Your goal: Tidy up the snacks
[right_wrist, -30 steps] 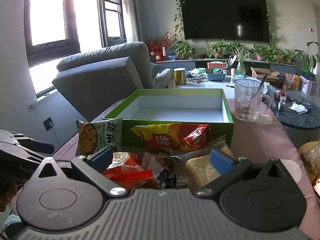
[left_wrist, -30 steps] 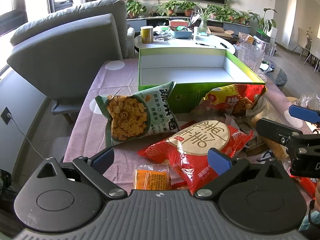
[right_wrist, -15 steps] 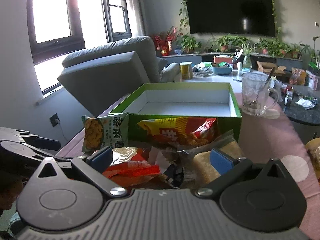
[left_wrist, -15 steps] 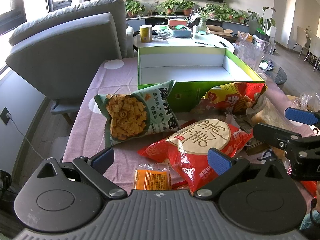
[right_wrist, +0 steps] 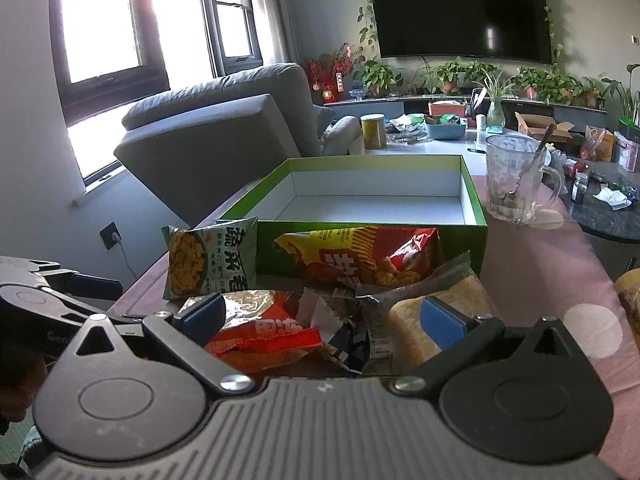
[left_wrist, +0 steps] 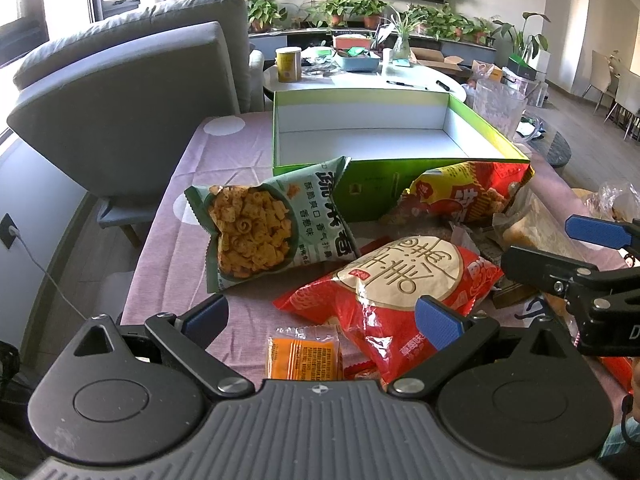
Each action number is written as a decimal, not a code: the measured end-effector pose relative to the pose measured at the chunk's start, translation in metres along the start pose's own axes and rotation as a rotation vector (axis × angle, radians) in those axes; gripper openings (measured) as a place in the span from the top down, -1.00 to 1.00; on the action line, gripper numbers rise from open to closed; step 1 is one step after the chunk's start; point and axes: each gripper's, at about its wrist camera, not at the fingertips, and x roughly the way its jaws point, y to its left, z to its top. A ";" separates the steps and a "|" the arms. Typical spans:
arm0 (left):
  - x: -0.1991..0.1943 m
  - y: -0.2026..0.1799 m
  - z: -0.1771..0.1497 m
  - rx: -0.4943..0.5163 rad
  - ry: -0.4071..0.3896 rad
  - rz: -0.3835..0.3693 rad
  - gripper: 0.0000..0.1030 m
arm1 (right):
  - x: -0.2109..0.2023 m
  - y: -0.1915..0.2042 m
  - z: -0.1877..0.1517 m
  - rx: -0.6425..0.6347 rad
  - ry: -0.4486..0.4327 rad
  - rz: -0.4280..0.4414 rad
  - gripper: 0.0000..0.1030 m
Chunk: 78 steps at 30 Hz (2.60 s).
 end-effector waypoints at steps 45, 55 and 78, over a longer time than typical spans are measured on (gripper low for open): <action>0.023 0.009 0.002 -0.030 0.075 -0.135 -0.93 | 0.048 -0.003 0.016 0.082 0.232 0.236 -0.67; 0.043 0.013 0.004 -0.050 0.105 -0.232 -0.91 | 0.060 -0.006 0.020 0.108 0.296 0.267 -0.67; 0.053 0.016 0.002 -0.129 0.147 -0.368 -0.80 | 0.070 -0.014 0.026 0.215 0.426 0.349 -0.50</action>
